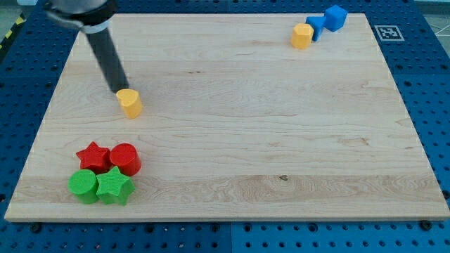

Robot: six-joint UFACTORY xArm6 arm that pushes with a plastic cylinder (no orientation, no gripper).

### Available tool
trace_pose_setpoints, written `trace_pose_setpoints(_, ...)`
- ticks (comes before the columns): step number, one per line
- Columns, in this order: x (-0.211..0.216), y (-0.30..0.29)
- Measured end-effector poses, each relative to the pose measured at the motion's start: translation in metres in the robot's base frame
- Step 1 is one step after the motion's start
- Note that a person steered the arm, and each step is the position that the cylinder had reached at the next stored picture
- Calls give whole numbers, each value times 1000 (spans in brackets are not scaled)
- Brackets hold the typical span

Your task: Push the yellow heart above the red star

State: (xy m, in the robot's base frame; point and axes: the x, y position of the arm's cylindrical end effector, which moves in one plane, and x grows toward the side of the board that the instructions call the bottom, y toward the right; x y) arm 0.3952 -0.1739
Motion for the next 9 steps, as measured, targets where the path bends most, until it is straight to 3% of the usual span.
trace_pose_setpoints(1, 24, 34)
trace_pose_setpoints(3, 77, 17)
trace_pose_setpoints(5, 37, 47)
trace_pose_setpoints(6, 28, 17)
trace_pose_setpoints(9, 71, -3)
